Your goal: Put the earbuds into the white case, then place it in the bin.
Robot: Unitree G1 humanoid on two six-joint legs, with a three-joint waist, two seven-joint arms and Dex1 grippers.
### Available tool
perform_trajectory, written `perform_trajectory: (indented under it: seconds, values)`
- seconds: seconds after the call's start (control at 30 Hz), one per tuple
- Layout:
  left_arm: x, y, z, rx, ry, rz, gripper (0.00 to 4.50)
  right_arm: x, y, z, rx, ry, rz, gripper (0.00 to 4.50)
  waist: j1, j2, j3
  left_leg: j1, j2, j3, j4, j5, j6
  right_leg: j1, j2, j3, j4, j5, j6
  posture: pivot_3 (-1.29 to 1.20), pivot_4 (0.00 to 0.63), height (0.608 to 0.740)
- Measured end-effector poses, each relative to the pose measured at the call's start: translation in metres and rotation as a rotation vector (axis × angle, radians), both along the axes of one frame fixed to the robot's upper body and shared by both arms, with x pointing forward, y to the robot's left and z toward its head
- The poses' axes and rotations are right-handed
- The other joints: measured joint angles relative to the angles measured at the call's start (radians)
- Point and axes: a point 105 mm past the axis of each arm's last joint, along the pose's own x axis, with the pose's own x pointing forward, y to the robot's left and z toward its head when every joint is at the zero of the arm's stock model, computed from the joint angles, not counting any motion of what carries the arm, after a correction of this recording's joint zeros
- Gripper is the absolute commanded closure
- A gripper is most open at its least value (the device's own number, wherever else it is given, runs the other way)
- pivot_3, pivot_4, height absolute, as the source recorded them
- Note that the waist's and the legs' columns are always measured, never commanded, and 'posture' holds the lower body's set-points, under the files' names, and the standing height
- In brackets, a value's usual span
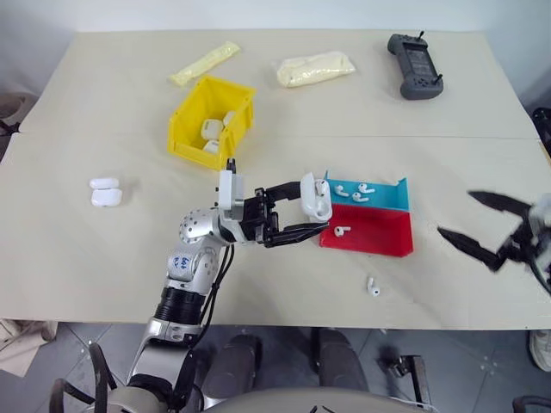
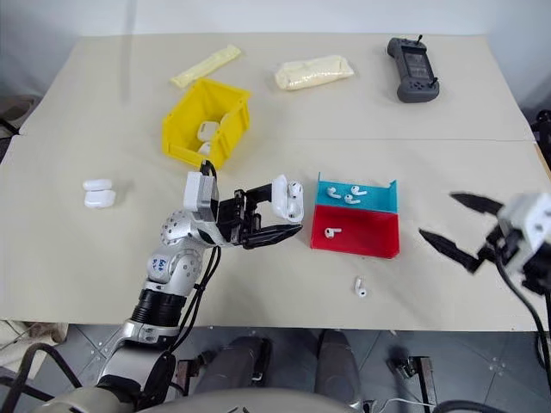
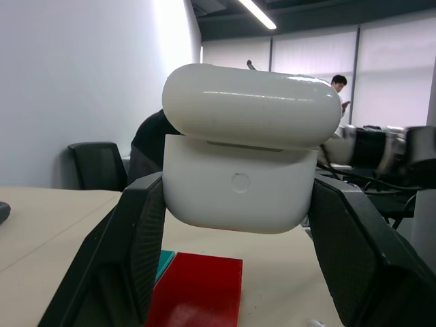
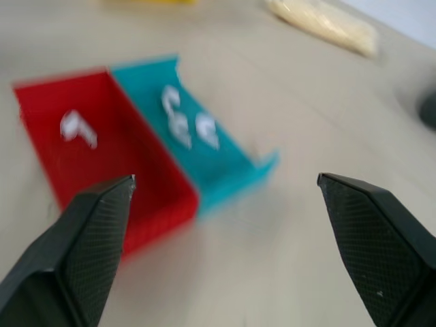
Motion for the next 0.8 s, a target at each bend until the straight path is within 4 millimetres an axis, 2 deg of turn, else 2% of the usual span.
perform_trajectory:
  seconds: [0.07, 0.13, 0.23, 0.4, 0.6, 0.8]
  values:
    - [0.0, 0.0, -0.002, 0.001, 0.006, 0.005, 1.73, 0.021, 0.02, 0.013, -0.071, 0.036, 0.043, 0.02, -0.002, 0.0, 0.0, -0.001, 0.0, 0.0, 0.0, 0.0, 0.0, -0.001, 0.0, 0.0, 0.0, 0.0, 0.0, 0.0, 0.15, 0.74]
    - [-0.001, -0.001, -0.004, 0.005, 0.008, 0.005, 1.73, 0.038, 0.031, 0.017, -0.138, 0.08, 0.051, 0.02, 0.003, 0.0, 0.0, -0.002, 0.0, -0.002, 0.0, 0.0, 0.0, -0.001, 0.0, -0.002, -0.001, 0.0, 0.0, 0.0, 0.15, 0.74]
    - [0.0, 0.001, -0.006, 0.009, 0.012, 0.024, 1.73, 0.064, 0.036, 0.002, -0.283, 0.207, -0.001, 0.02, 0.003, 0.0, 0.0, -0.005, -0.003, -0.002, 0.001, 0.0, 0.0, -0.003, -0.003, -0.002, -0.001, 0.0, 0.0, 0.0, 0.15, 0.74]
    - [0.002, 0.002, -0.005, 0.007, 0.008, 0.053, 1.73, 0.095, 0.049, -0.015, -0.449, 0.301, 0.002, 0.02, -0.003, 0.0, 0.0, -0.005, -0.003, -0.001, 0.0, 0.0, 0.001, -0.004, -0.004, -0.002, -0.001, 0.0, 0.001, 0.0, 0.15, 0.74]
    - [0.004, 0.005, -0.007, 0.005, 0.015, 0.092, 1.73, 0.114, 0.06, -0.02, -0.599, 0.336, 0.06, 0.02, -0.006, 0.0, 0.0, -0.005, -0.002, -0.001, 0.001, 0.0, 0.001, -0.005, -0.003, -0.002, 0.0, 0.0, 0.001, 0.0, 0.15, 0.74]
    - [0.002, 0.008, -0.006, 0.001, 0.012, 0.119, 1.73, 0.116, 0.07, -0.029, -0.658, 0.388, 0.146, 0.02, -0.008, 0.0, 0.0, -0.005, -0.002, -0.001, 0.001, 0.0, 0.001, -0.005, -0.003, -0.002, 0.003, 0.0, 0.001, 0.0, 0.15, 0.74]
